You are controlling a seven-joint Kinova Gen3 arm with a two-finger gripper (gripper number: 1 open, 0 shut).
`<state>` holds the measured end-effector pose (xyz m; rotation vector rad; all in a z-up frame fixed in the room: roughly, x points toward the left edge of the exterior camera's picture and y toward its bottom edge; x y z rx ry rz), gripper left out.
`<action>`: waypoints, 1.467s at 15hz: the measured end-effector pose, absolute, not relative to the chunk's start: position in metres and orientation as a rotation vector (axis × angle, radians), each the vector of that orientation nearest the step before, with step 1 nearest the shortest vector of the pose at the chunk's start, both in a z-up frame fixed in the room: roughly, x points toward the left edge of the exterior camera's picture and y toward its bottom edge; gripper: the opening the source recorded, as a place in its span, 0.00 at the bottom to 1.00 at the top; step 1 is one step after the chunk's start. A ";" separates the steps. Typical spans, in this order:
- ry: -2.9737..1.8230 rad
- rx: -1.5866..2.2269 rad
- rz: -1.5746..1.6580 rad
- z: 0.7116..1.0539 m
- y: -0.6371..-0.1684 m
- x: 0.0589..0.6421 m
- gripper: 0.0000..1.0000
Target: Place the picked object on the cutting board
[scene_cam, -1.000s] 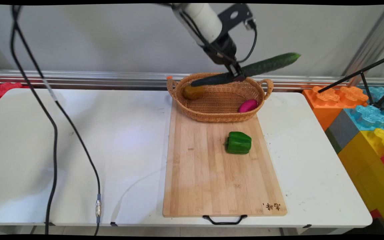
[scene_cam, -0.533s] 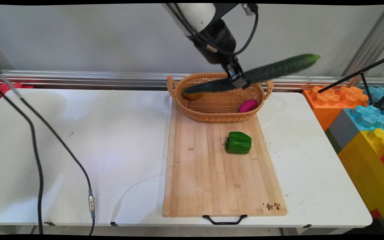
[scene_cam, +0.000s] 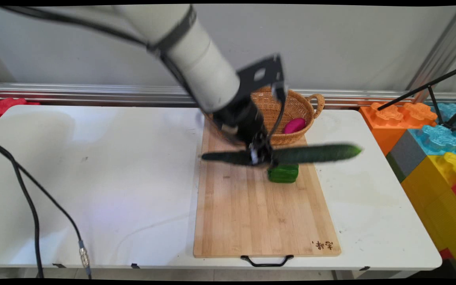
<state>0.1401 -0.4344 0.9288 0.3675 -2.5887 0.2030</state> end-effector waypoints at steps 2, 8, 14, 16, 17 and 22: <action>-2.616 0.356 0.191 0.906 -0.425 0.138 0.00; -2.684 0.349 0.175 0.827 -0.402 0.128 0.00; -2.700 0.355 0.181 0.793 -0.397 0.119 0.00; -2.701 0.351 0.184 0.788 -0.398 0.115 0.00; -2.703 0.348 0.186 0.785 -0.398 0.114 1.00; -2.708 0.344 0.182 0.777 -0.400 0.108 1.00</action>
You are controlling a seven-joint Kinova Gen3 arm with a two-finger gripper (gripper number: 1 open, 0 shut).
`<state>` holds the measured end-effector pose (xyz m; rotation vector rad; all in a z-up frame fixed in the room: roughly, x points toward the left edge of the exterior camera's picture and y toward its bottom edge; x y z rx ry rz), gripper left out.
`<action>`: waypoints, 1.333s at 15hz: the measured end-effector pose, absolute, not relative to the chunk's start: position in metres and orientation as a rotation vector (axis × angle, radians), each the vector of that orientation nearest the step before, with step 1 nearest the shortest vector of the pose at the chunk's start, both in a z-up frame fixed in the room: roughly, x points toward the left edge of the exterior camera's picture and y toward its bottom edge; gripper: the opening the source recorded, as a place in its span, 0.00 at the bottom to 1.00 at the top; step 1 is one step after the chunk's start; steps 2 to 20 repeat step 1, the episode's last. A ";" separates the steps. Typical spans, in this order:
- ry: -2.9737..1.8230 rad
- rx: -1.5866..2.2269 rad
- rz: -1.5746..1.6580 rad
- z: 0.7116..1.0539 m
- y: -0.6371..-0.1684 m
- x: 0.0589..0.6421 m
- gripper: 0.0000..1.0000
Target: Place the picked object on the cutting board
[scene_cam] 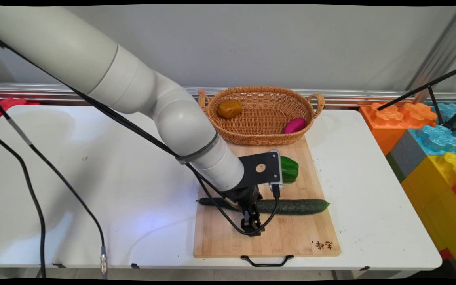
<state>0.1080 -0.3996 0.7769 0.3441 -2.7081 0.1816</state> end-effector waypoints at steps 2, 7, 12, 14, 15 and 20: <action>-2.706 0.346 0.180 0.777 -0.400 0.107 1.00; -2.706 0.346 0.180 0.777 -0.400 0.107 1.00; -2.706 0.346 0.180 0.777 -0.400 0.107 1.00; -2.706 0.346 0.180 0.777 -0.400 0.107 1.00; -2.706 0.346 0.180 0.777 -0.400 0.107 1.00; -2.706 0.346 0.180 0.777 -0.400 0.107 1.00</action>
